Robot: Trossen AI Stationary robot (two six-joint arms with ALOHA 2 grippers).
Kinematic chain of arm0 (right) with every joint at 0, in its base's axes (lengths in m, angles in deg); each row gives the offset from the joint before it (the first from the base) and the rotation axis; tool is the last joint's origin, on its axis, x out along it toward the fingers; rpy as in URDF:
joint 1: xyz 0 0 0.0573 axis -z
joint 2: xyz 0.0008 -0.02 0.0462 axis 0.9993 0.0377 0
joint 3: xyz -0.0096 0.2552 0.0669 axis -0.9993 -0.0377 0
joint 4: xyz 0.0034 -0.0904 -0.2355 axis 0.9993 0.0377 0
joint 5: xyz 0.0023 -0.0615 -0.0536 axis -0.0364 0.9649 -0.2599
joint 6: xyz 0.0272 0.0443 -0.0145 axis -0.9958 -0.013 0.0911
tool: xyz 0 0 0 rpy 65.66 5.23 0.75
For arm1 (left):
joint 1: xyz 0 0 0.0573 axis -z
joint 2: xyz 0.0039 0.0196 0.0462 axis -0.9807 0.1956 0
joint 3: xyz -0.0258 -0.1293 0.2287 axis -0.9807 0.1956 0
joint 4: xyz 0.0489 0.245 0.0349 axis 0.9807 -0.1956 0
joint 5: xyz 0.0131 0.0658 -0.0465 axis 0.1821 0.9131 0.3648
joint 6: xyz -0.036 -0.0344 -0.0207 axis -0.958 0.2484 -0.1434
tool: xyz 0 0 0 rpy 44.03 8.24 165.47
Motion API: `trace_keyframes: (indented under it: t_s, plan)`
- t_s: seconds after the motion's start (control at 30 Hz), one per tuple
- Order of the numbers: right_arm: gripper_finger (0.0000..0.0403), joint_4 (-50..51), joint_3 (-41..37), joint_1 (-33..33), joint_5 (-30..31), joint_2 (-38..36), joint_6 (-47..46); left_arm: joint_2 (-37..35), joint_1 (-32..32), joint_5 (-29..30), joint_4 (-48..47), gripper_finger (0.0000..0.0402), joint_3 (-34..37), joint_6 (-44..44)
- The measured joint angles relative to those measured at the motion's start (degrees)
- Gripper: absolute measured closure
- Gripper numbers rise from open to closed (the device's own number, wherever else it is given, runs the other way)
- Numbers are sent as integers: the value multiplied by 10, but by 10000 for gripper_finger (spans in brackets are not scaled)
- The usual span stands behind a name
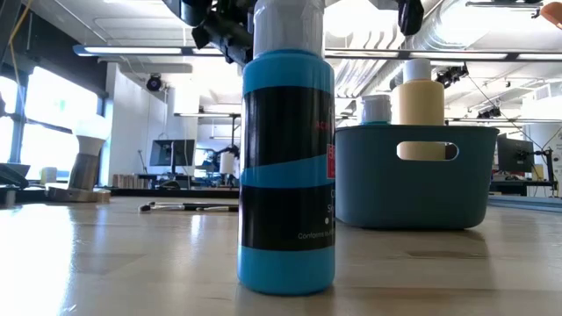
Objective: Pick & Place Paint Supplies
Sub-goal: Adjust the blue bin
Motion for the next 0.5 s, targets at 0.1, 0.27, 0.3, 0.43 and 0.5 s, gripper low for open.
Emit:
trace_keyframes:
  t_s: [0.1, 0.27, 0.3, 0.43, 0.5]
  plan:
    - [270, 1, 0, 0, -10, -4, 5, 5, 7, 17, 10, 401, 0, -14]
    - [270, 1, 0, 14, -49, -10, 0, 14, 9, 17, 17, 401, -1, -45]
    - [270, 1, 0, 18, -60, -10, 0, 19, 9, 12, 28, 401, -1, -73]
    - [270, 0, 0, 28, -80, -11, 0, 47, 12, -8, 87, 401, 0, -181]
    - [270, 1, 0, 30, -80, -11, 0, 60, 13, -12, 109, 401, 0, -230]
